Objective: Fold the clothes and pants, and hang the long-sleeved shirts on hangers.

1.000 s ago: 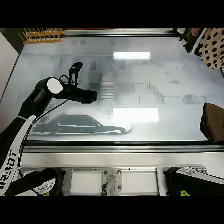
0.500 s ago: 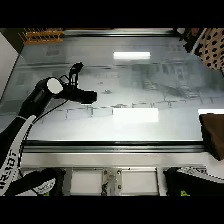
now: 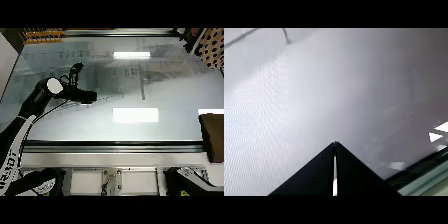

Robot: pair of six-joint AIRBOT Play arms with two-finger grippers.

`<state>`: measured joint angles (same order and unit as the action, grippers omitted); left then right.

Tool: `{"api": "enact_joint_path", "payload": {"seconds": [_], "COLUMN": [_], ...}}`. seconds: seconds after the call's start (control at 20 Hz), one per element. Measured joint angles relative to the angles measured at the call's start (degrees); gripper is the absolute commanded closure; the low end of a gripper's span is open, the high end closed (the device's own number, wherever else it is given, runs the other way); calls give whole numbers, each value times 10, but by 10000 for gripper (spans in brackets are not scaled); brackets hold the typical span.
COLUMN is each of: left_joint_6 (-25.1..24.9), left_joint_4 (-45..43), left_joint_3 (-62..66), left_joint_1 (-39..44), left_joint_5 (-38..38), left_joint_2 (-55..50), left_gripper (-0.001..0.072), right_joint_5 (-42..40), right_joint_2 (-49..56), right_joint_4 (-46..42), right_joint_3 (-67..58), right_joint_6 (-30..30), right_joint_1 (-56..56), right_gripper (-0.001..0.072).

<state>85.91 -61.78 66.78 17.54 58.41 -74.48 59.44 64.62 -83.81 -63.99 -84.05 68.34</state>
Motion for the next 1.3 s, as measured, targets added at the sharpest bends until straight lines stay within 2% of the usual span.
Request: {"api": "enact_joint_path", "payload": {"seconds": [0.2,0.35,0.6,0.85,0.9,1.0,1.3], "left_joint_6": [0,0,0,0,0,0,0], "left_joint_4": [0,0,0,0,0,0,0], "left_joint_3": [0,0,0,0,0,0,0], "left_joint_1": [0,0,0,0,0,0,0], "left_joint_5": [-1,-1,-1,0,0,0,0], "left_joint_2": [0,0,0,0,0,0,0], "left_gripper": [702,702,702,702,702,702,702], "right_joint_5": [-19,-13,-7,-7,-7,-5,-5], "right_joint_2": [-84,-122,-141,-143,-143,-143,-143], "right_joint_4": [104,163,200,207,208,209,210], "right_joint_3": [0,5,8,8,8,8,8], "right_joint_6": [44,64,76,76,76,78,78], "right_joint_1": [-135,-282,-497,-614,-626,-641,-654], "right_gripper": [123,123,123,130,216,700,686]}}
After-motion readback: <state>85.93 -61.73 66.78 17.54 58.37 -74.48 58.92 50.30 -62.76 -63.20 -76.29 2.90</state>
